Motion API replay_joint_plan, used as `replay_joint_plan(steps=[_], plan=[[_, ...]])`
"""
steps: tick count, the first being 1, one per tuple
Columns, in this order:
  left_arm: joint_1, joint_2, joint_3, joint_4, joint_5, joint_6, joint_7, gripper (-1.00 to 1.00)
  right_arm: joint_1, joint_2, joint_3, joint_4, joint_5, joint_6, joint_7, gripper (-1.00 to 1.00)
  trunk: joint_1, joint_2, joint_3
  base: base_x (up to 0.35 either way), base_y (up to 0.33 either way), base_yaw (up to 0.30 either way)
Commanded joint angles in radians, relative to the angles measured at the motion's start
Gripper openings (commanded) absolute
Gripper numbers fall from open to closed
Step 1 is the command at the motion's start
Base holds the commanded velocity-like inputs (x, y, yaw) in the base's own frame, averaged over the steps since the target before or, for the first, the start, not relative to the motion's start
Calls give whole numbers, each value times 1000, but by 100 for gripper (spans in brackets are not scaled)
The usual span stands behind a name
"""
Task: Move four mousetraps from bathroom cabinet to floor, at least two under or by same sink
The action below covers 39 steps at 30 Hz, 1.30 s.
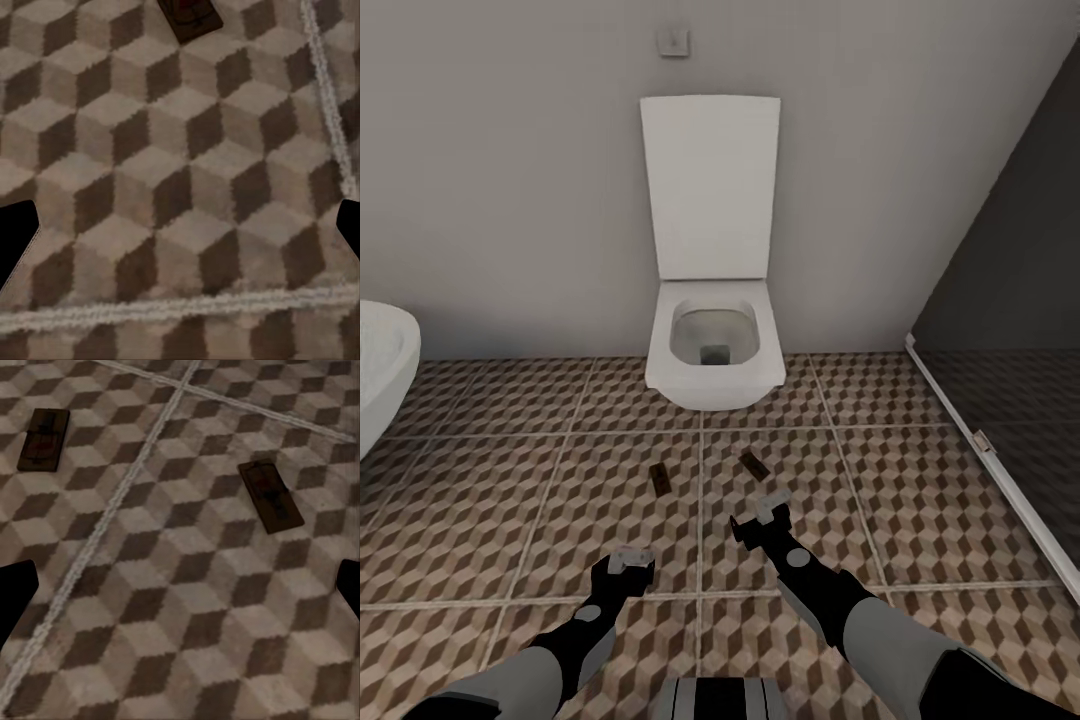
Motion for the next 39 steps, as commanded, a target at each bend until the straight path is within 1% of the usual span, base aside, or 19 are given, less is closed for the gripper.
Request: replay_joint_plan(steps=[1, 24, 39], plan=[[-1, 0, -9, 1, 3, -4, 7, 100, -1, 0, 9, 1, -9, -4, -6, 100, -1, 0, 3, 0, 0, 0], [-1, 0, -9, 14, 3, -4, 7, 100, 1, -2, 9, 15, -8, -6, -6, 100, -89, 161, 75, 0, 0, 0], [-1, 1, -9, 15, 3, -4, 7, 100, 1, -1, 9, 38, -8, -38, -6, 100, -146, 266, 122, 0, 0, 0]])
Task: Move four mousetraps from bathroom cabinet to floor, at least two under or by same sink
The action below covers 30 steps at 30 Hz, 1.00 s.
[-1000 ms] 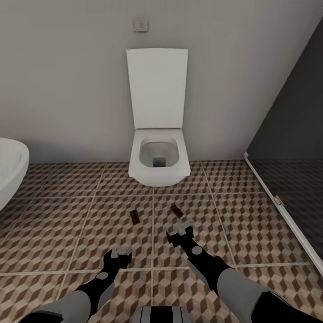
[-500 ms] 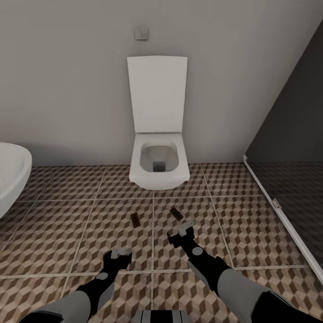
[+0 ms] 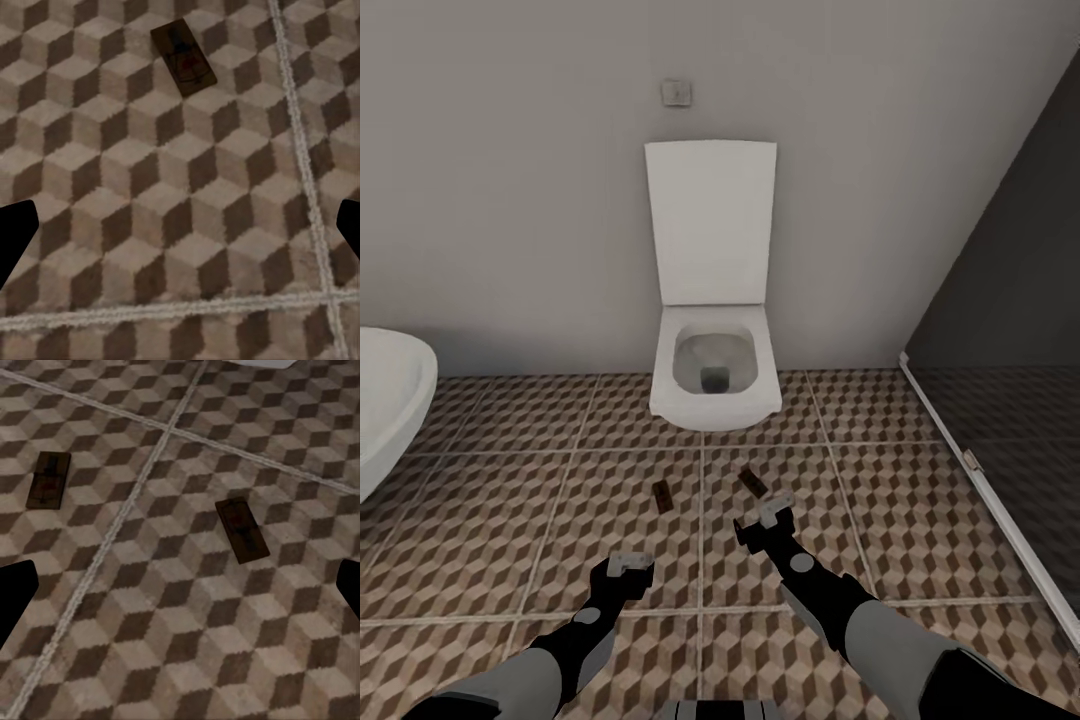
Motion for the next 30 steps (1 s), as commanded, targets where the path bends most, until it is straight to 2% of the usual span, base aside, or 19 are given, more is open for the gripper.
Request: replay_joint_plan(steps=[1, 19, 30], plan=[[0, 0, -9, 1, 3, -3, 7, 100, -1, 0, 9, 1, -9, -4, -5, 100, -4, 7, 3, 0, 0, 0], [3, 2, -9, 17, 2, -12, 7, 100, 0, -1, 9, 5, -9, -5, -5, 100, -73, 133, 59, 0, 0, 0], [4, 16, -9, 124, 3, -120, 7, 100, 4, -2, 9, 43, -9, -15, -5, 100, -115, 210, 93, 0, 0, 0]])
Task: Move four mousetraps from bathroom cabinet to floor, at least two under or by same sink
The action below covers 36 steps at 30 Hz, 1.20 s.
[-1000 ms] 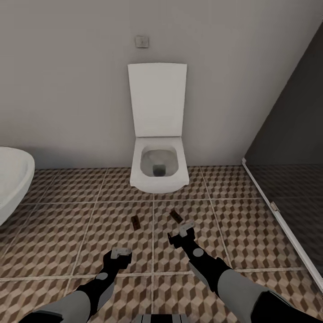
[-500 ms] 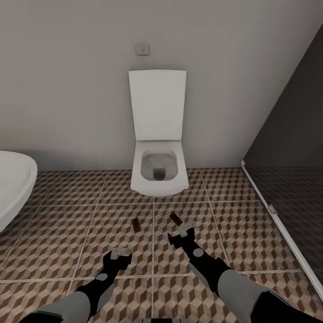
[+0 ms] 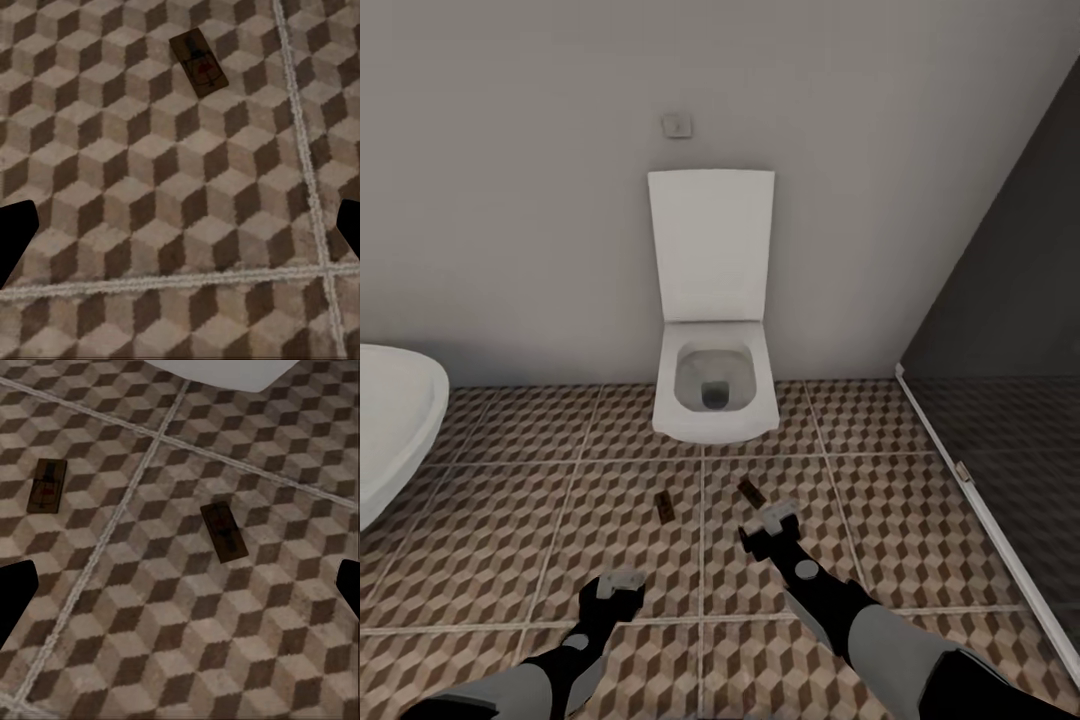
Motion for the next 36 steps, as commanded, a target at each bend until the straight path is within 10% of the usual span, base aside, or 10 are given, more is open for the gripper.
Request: replay_joint_plan(steps=[1, 18, 36], plan=[[-1, 1, -9, 11, 3, -15, 6, 100, 0, -1, 9, 6, -9, -8, -5, 100, -4, 7, 3, 0, 0, 0], [46, 13, -9, 41, 5, -73, 6, 100, 22, -8, 8, 198, -9, -211, -6, 100, -69, 126, 56, 0, 0, 0], [120, 30, -7, 43, 9, -93, 8, 100, 134, -17, 6, 213, -9, -243, -7, 100, -138, 252, 112, 0, 0, 0]])
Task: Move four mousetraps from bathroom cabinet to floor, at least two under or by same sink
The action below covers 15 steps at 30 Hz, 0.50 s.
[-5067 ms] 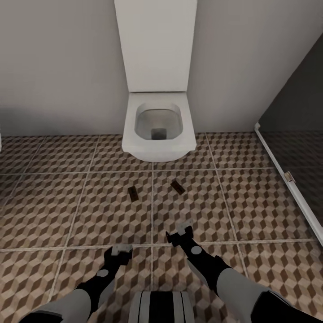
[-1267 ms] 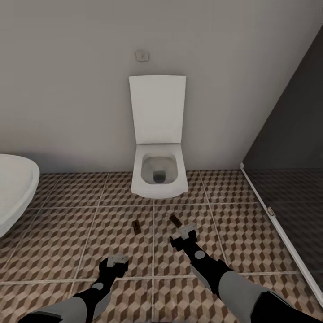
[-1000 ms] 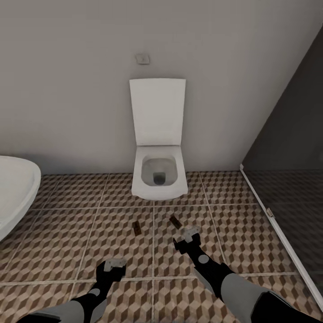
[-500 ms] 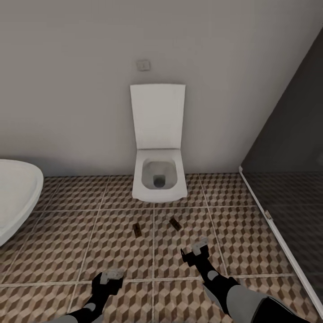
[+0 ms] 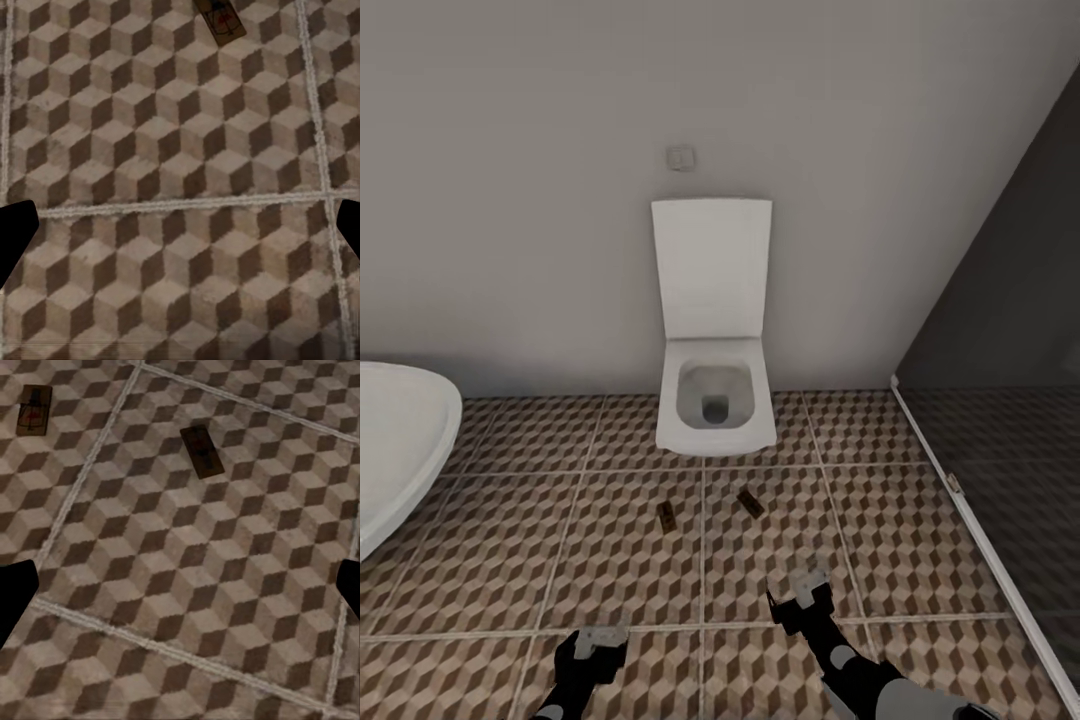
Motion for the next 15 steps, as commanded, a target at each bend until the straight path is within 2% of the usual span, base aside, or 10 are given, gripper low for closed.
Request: replay_joint_plan(steps=[1, 7, 15], plan=[[6, 0, -9, 4, 3, -7, 6, 100, 5, -4, 9, 1, -5, -6, -5, 100, -4, 7, 3, 0, 0, 0], [26, 0, -9, 4, 4, -51, 8, 100, 21, -20, 9, 1, -7, -14, -6, 100, -27, 49, 22, 0, 0, 0], [54, 2, -9, 4, 4, -98, 13, 100, 43, -26, 8, 1, -8, -17, -7, 100, -58, 105, 47, 0, 0, 0]])
